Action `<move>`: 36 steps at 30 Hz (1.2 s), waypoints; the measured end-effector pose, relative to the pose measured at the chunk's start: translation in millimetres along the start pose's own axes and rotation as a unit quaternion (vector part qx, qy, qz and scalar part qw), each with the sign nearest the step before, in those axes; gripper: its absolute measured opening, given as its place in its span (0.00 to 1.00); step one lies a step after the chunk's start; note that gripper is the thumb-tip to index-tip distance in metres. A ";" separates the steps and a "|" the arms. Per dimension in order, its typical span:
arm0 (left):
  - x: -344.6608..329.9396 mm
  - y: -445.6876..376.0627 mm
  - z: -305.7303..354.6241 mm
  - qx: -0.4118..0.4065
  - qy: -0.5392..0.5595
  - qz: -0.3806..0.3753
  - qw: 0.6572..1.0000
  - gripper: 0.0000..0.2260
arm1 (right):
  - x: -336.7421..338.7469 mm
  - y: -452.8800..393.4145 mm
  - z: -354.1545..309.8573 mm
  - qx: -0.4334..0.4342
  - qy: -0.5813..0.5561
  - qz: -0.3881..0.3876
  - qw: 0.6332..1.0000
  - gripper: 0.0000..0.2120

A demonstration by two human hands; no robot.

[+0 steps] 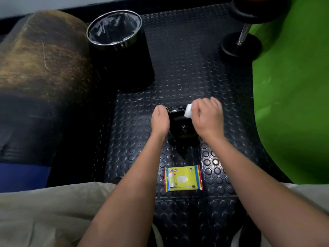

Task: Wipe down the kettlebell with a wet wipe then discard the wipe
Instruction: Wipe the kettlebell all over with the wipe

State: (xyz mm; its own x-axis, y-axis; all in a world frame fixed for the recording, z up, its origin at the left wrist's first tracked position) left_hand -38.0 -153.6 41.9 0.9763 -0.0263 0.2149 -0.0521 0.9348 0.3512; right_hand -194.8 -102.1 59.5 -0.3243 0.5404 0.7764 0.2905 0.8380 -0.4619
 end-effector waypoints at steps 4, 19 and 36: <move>-1.0 -0.2 0.2 0.001 0.001 -0.002 1.000 0.10 | -0.8 4.0 17.7 -0.120 -0.116 -0.009 0.986 0.18; 3.9 -8.9 -3.6 0.029 0.024 0.020 0.999 0.10 | -20.1 13.6 28.0 -0.561 -0.429 -0.097 0.701 0.15; 7.6 -5.7 -3.4 0.021 0.019 0.021 0.999 0.12 | -13.3 -25.8 -68.1 0.062 0.183 -0.141 0.971 0.26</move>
State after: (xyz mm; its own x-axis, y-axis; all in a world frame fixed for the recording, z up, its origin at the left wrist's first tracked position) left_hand -29.5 -157.9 38.4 0.9802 0.0261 0.1964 -0.1008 0.9193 0.3806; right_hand -136.6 -136.1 90.3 -0.0278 0.2444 0.9693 0.1181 0.9637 -0.2396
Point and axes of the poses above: each hand's wrist, its own y-axis away from the middle knuckle, its own x-axis out of the back of the hand, z = x × y, the point moved 4 cm from there along -y, towards the middle knuckle, and after that the axes turned 3 degrees about y, right-handed, at the moved point
